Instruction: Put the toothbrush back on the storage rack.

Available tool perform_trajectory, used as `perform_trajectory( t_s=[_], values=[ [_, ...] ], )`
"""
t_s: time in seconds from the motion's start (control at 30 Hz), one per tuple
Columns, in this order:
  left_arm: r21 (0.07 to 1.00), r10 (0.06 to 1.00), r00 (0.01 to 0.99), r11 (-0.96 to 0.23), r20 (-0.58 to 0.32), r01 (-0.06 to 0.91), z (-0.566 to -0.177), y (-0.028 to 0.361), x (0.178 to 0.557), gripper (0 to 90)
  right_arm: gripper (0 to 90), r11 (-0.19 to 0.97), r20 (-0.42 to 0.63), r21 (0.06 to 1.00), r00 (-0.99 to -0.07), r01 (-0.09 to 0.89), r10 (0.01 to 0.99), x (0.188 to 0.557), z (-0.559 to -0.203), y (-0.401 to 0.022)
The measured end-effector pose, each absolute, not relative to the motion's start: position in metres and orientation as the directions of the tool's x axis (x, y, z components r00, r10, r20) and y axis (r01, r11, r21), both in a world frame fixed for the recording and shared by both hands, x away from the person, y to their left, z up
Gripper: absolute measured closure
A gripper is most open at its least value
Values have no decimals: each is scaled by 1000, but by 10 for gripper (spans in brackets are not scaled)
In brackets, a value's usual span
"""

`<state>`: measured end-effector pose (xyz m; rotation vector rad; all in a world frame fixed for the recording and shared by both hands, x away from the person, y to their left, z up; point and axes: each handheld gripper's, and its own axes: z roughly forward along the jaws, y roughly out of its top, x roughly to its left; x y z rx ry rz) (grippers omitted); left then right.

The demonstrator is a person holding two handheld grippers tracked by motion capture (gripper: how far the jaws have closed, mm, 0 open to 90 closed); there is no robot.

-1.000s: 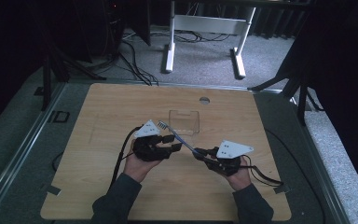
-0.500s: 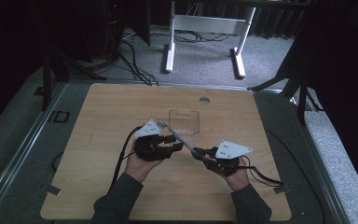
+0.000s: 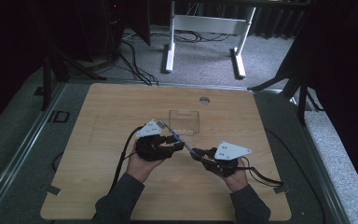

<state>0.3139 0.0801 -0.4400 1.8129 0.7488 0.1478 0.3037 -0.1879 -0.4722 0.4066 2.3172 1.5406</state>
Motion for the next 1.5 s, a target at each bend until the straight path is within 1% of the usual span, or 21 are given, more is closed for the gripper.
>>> perform_trajectory(
  t_s=[0.17, 0.3, 0.57, 0.63, 0.67, 0.73, 0.8, 0.83, 0.9, 1.27, 1.5],
  values=[
    [892, 551, 791, -169, -268, 420, -440, 80, 314, 628, 804, 385, -116, 921, -905, 56, 409, 303, -475, -186],
    [893, 549, 793, -172, -263, 415, -439, 78, 313, 639, 805, 413, -141, 910, -906, 40, 398, 302, -476, -180],
    [901, 543, 800, -168, -255, 401, -436, 77, 311, 721, 800, 419, -142, 907, -908, 40, 395, 302, -478, -176],
    [902, 536, 806, -172, -252, 396, -436, 75, 310, 748, 784, 422, -147, 906, -901, 43, 408, 303, -479, -175],
    [903, 534, 810, -181, -243, 390, -435, 74, 310, 758, 716, 421, -141, 906, -897, 54, 419, 304, -479, -174],
    [902, 537, 811, -192, -233, 386, -435, 73, 309, 776, 640, 422, -136, 904, -893, 65, 429, 305, -480, -174],
    [902, 537, 811, -192, -233, 386, -435, 73, 309, 777, 640, 421, -130, 904, -892, 72, 433, 305, -480, -174],
    [900, 541, 809, -199, -229, 388, -436, 74, 309, 779, 556, 417, -119, 905, -890, 85, 440, 306, -480, -175],
    [899, 544, 809, -206, -223, 387, -436, 76, 309, 780, 526, 418, -116, 903, -887, 94, 448, 307, -479, -177],
    [899, 568, 793, -197, -220, 390, -433, 87, 309, 781, 464, 430, -114, 895, -870, 119, 479, 307, -482, -184],
    [903, 578, 786, -187, -218, 388, -432, 90, 310, 782, 458, 440, -122, 889, -864, 124, 489, 307, -484, -185]
  ],
)
